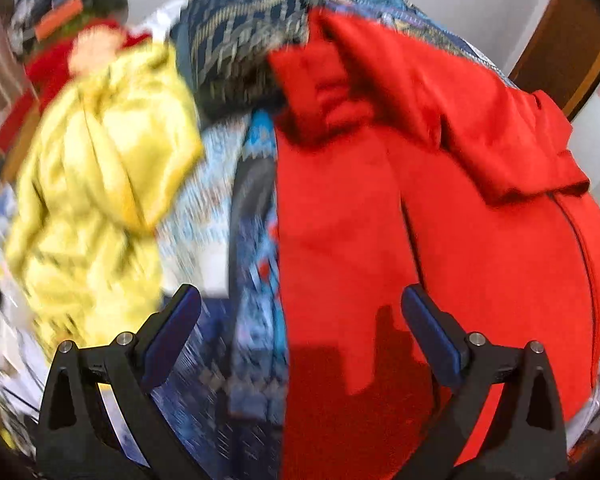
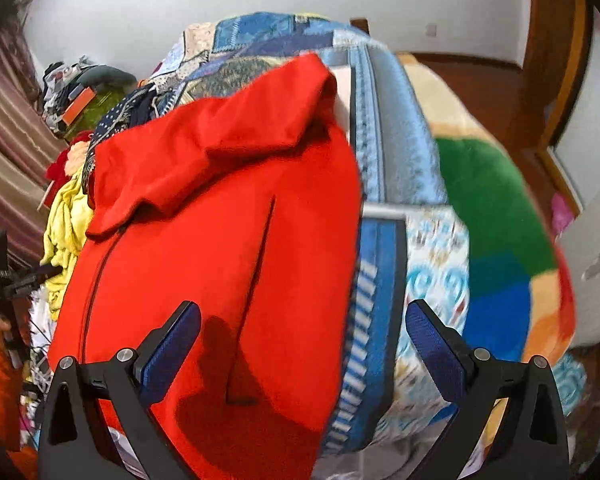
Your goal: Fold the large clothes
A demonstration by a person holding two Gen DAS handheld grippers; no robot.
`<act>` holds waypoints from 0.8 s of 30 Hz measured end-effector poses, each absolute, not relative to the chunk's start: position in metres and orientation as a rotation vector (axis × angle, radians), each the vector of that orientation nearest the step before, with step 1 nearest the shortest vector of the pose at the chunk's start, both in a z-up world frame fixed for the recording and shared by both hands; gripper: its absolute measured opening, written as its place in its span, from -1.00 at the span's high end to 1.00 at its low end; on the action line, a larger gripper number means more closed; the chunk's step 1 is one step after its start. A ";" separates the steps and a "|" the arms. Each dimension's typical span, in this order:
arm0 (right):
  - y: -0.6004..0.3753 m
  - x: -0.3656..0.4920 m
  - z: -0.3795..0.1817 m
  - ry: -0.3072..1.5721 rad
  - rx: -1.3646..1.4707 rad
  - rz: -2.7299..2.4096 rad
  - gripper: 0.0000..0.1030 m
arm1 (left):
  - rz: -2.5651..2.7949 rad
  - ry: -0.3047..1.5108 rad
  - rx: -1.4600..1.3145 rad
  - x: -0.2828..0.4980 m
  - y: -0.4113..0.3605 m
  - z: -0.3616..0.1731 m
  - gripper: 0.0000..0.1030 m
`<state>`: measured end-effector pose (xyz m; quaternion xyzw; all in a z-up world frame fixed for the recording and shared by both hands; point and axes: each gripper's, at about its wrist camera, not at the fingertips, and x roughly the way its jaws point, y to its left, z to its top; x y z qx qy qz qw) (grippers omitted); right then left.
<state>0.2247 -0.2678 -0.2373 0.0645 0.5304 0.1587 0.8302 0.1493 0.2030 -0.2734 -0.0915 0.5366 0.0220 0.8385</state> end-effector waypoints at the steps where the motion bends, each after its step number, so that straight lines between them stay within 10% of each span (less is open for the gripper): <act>1: -0.270 0.222 -0.243 1.139 0.157 0.342 -0.93 | 0.035 1.157 -0.229 0.144 0.204 -0.281 -0.97; 7: -0.278 0.217 -0.265 1.150 0.325 0.376 -0.76 | 0.018 1.205 -0.532 0.124 0.215 -0.323 -0.97; 10: -0.276 0.218 -0.264 1.136 0.371 0.417 -0.35 | 0.005 1.196 -0.670 0.118 0.221 -0.333 -0.93; 14: -0.268 0.221 -0.257 1.128 0.401 0.512 0.56 | -0.078 1.159 -0.663 0.113 0.210 -0.320 -0.06; 17: -0.258 0.227 -0.251 1.109 0.395 0.547 0.74 | -0.138 1.157 -0.636 0.119 0.198 -0.304 0.85; 24: -0.246 0.236 -0.216 1.005 0.355 0.592 0.84 | -0.148 1.037 -0.527 0.138 0.186 -0.245 0.87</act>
